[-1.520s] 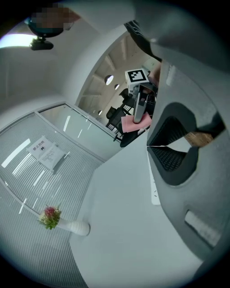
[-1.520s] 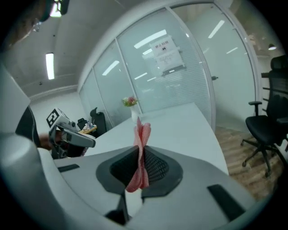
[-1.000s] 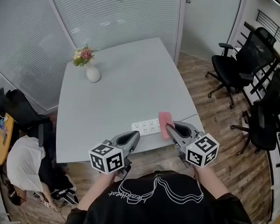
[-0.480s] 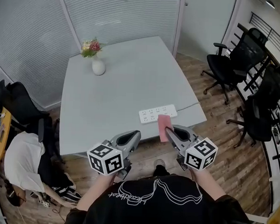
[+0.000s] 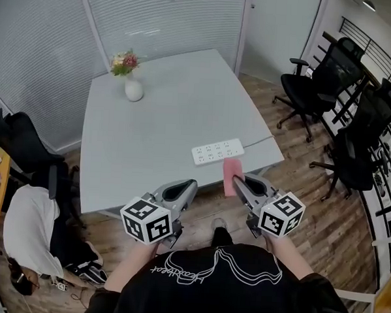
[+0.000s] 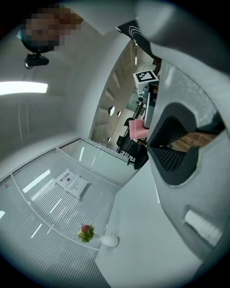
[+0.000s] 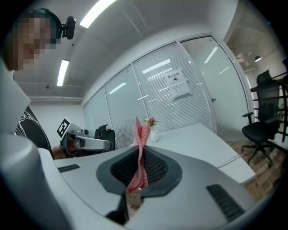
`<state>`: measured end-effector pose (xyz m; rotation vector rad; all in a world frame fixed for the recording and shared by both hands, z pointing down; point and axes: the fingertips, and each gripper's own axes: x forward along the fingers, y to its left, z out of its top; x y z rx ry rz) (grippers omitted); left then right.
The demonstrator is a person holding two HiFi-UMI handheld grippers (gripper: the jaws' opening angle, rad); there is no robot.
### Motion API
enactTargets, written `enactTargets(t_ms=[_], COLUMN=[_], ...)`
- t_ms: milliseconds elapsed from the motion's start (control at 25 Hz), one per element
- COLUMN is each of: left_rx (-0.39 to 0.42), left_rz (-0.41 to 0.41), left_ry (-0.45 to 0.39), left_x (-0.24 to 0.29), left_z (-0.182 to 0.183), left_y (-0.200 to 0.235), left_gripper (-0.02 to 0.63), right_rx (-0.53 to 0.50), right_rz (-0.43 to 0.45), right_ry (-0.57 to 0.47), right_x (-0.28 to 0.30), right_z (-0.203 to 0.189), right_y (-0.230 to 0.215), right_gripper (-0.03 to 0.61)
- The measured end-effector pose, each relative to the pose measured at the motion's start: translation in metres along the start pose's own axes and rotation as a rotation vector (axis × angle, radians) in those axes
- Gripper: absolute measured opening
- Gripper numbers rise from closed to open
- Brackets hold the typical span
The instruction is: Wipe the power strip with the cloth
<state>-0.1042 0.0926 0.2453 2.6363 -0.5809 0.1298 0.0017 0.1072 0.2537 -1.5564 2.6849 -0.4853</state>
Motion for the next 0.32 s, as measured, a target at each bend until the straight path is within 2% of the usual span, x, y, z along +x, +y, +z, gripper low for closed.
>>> enactTargets(t_ms=[120,320], left_rx=[0.007,0.038], left_rz=[-0.001,0.012], left_ry=[0.002,-0.001], left_x=[0.002,0.006], left_z=[0.007,-0.017], left_y=[0.0,-0.018], left_gripper=[0.014,0.014], right_rx=[0.021,0.021], right_rz=[-0.003,0.015], right_ry=[-0.002,-0.01], right_x=[0.001,-0.019], right_z=[0.003,-0.015], right_y=[-0.005,-0.007], right_gripper=[0.031,0.031])
